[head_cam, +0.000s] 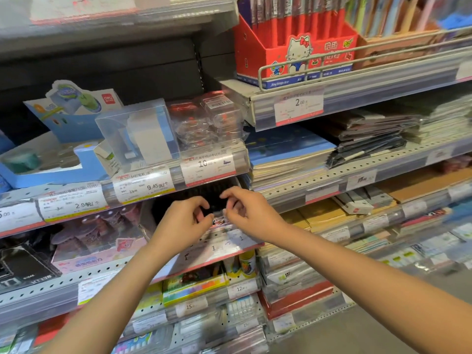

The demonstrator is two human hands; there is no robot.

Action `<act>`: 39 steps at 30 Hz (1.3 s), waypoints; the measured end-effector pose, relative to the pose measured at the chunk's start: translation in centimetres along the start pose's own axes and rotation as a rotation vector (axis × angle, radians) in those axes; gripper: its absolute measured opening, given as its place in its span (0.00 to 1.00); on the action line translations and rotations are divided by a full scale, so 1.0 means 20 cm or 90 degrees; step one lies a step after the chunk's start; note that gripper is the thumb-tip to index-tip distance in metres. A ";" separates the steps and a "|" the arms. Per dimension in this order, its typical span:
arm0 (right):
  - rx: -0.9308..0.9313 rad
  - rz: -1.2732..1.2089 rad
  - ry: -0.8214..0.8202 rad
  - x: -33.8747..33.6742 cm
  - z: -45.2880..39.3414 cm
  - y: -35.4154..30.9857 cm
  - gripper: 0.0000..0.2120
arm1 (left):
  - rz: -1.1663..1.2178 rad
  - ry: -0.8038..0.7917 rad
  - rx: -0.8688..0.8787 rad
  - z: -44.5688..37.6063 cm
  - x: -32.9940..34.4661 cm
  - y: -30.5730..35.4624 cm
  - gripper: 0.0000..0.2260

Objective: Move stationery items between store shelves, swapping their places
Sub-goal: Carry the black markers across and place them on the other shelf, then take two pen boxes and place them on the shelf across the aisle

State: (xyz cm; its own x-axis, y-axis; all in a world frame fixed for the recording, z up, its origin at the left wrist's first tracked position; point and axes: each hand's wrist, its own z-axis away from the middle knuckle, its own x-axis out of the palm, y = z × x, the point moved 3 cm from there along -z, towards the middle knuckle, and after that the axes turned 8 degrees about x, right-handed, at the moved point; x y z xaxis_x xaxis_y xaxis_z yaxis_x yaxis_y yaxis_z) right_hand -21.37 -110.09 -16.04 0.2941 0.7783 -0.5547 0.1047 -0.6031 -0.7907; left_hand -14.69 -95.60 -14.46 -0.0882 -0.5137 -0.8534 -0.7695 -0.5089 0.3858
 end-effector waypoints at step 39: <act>0.318 0.220 -0.036 -1.47 0.37 1.64 0.05 | 0.202 -0.135 -0.309 -0.76 1.50 1.14 0.10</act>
State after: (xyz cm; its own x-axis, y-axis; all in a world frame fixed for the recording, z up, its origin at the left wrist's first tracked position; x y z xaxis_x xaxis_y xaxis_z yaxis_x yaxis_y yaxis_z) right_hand -33.65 -151.53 -27.59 0.1797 0.5689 -0.8025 -0.4506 -0.6776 -0.5813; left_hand -25.33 -133.16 -25.96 -0.4277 -0.5689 -0.7024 -0.3143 -0.6350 0.7057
